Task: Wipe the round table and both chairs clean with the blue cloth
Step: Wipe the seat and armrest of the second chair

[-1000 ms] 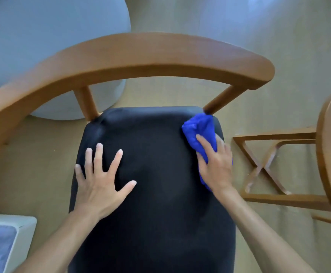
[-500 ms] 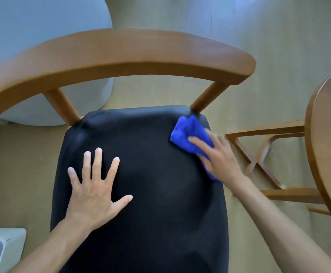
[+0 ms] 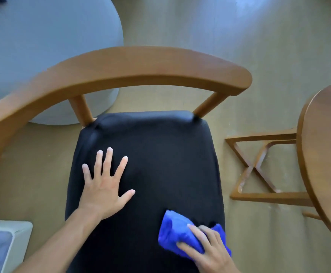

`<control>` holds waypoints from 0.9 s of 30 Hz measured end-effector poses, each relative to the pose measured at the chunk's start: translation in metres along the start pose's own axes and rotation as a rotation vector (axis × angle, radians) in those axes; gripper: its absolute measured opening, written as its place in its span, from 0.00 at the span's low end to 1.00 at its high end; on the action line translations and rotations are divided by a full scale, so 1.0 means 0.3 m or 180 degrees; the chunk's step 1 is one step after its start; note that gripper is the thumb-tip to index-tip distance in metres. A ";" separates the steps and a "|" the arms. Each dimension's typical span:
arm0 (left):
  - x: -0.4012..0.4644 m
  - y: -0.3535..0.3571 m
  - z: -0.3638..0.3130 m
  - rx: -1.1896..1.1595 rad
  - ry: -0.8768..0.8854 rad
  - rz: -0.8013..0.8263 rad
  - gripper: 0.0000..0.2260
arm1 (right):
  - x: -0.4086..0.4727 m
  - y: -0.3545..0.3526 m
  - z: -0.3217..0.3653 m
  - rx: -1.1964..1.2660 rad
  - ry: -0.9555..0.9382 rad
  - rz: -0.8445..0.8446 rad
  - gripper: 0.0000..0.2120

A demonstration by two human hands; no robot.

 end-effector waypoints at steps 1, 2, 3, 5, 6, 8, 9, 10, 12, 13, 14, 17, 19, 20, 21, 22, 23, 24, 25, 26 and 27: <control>-0.006 0.003 0.010 -0.0062 0.0024 0.0012 0.41 | 0.001 0.000 0.015 -0.0093 -0.0399 0.0260 0.21; -0.014 0.002 0.020 -0.0128 0.0038 0.0019 0.40 | 0.044 -0.017 0.010 -0.0156 -0.0755 0.0468 0.22; -0.024 0.002 0.029 -0.0167 0.0051 0.0027 0.39 | 0.120 -0.045 -0.006 -0.0163 -0.1006 0.0548 0.23; -0.045 0.009 0.040 -0.0221 0.0035 0.0061 0.36 | 0.355 -0.116 -0.091 -0.0239 -0.0824 0.0220 0.25; -0.055 0.012 0.047 -0.0278 -0.0022 0.0070 0.34 | 0.501 -0.144 -0.151 -0.0218 -0.0319 -0.0070 0.25; -0.074 0.013 0.069 -0.0524 -0.0216 0.0039 0.28 | 0.736 -0.183 -0.276 -0.0063 0.0945 -0.0554 0.23; -0.082 0.012 0.084 -0.0701 -0.0318 -0.0016 0.26 | 0.808 -0.178 -0.308 0.0054 0.1433 -0.0685 0.22; -0.087 0.009 0.098 -0.0892 -0.0383 -0.0076 0.24 | 0.843 -0.166 -0.307 0.0089 0.1775 -0.0728 0.22; -0.088 0.001 0.113 -0.1245 -0.0418 -0.0184 0.24 | 0.820 -0.127 -0.218 -0.0045 0.1702 -0.0628 0.22; -0.086 -0.004 0.120 -0.1381 -0.0435 -0.0242 0.24 | 0.762 -0.092 -0.128 -0.0055 0.1312 -0.0537 0.22; -0.080 -0.011 0.125 -0.1486 -0.0461 -0.0289 0.24 | 0.668 -0.049 -0.021 0.0098 0.0862 -0.0394 0.23; -0.075 -0.008 0.126 -0.1557 -0.0550 -0.0284 0.25 | 0.233 0.099 0.273 0.0436 -0.0478 0.0492 0.23; -0.090 0.010 0.123 -0.1516 -0.0675 -0.0175 0.26 | -0.024 0.154 0.353 0.0321 -0.1239 0.1424 0.21; -0.102 0.020 0.122 -0.1479 -0.0720 -0.0110 0.27 | -0.093 0.167 0.343 0.0163 -0.1414 0.1868 0.23; -0.115 0.028 0.119 -0.1434 -0.0741 -0.0056 0.28 | -0.112 0.160 0.325 0.0028 -0.1640 0.2094 0.24; -0.125 0.032 0.116 -0.1406 -0.0740 -0.0022 0.28 | -0.101 0.144 0.310 -0.0016 -0.2012 0.2116 0.21; -0.132 0.032 0.114 -0.1423 -0.0730 -0.0012 0.28 | -0.065 0.122 0.295 0.0022 -0.2424 0.2008 0.17; -0.132 0.027 0.117 -0.1488 -0.0738 -0.0030 0.28 | 0.006 0.099 0.274 0.0081 -0.2682 0.1825 0.14; -0.128 0.019 0.125 -0.1573 -0.0773 -0.0069 0.27 | 0.111 0.078 0.248 0.0070 -0.2728 0.1529 0.16; -0.124 0.009 0.138 -0.1664 -0.0816 -0.0120 0.27 | 0.239 0.062 0.218 -0.0002 -0.2492 0.1164 0.18; -0.121 0.000 0.151 -0.1764 -0.0852 -0.0168 0.27 | 0.381 0.043 0.186 -0.0081 -0.2069 0.0753 0.20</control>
Point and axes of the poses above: each hand's wrist, its own x-axis towards the middle knuckle, its own y-axis out of the palm, z = x × y, the point moved 7 cm from there along x, towards the middle knuckle, and after that the axes turned 12 degrees about x, right-handed, at the moved point
